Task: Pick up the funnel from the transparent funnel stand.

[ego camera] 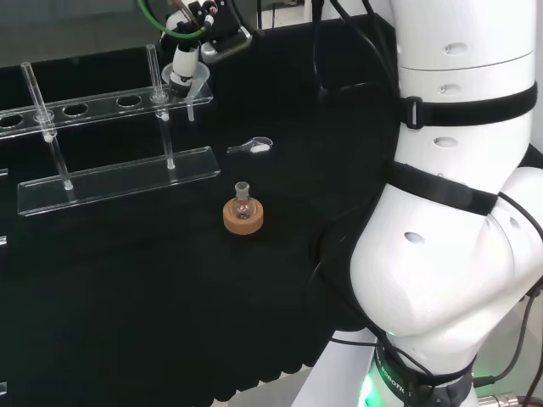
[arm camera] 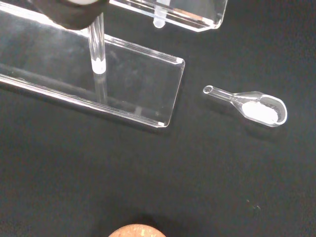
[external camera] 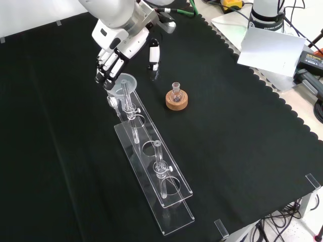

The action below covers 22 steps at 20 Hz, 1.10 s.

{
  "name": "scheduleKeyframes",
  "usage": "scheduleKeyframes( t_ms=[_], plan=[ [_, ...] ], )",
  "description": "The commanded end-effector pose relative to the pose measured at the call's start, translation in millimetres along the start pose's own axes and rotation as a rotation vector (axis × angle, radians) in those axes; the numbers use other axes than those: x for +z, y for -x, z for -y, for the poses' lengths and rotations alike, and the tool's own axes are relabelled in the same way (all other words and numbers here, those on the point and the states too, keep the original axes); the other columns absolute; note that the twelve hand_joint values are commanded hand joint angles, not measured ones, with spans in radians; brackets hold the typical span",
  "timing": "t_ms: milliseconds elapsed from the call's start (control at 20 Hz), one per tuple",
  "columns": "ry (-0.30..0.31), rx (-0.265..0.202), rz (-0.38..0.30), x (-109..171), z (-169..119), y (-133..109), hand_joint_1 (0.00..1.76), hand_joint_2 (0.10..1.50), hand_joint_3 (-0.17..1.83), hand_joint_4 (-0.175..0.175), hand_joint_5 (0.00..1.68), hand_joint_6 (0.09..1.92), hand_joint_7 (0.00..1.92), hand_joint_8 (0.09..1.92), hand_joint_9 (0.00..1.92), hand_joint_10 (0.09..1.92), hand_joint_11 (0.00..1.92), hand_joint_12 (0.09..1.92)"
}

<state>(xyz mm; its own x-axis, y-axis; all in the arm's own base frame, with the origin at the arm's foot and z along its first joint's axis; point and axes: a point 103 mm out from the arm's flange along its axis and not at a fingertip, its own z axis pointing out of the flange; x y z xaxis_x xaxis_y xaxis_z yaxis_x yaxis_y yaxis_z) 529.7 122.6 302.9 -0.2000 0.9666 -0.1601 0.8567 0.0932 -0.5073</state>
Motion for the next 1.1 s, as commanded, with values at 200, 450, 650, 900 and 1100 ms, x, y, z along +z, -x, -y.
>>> scheduleKeyframes(
  t_ms=[200,450,650,900,1100],
  plan=[
    [0.011,0.009,-0.002,-4,-10,-1,0.82,0.84,-0.17,0.087,0.25,0.09,0.07,0.09,0.00,0.85,0.21,1.57],
    [0.004,-0.002,-0.023,3,-21,2,0.82,0.84,-0.17,0.077,0.24,0.09,0.04,0.19,0.00,0.92,0.24,1.56],
    [0.010,-0.005,-0.032,6,-25,4,0.81,0.85,-0.17,0.072,0.22,0.09,0.00,0.33,0.02,0.96,0.27,1.56],
    [0.006,-0.004,-0.036,10,-28,5,0.80,0.85,-0.17,0.067,0.20,0.09,0.00,0.40,0.08,0.95,0.32,1.53],
    [0.007,-0.004,-0.038,11,-29,6,0.79,0.85,-0.17,0.065,0.20,0.09,0.00,0.48,0.13,0.93,0.34,1.52]
  ],
)
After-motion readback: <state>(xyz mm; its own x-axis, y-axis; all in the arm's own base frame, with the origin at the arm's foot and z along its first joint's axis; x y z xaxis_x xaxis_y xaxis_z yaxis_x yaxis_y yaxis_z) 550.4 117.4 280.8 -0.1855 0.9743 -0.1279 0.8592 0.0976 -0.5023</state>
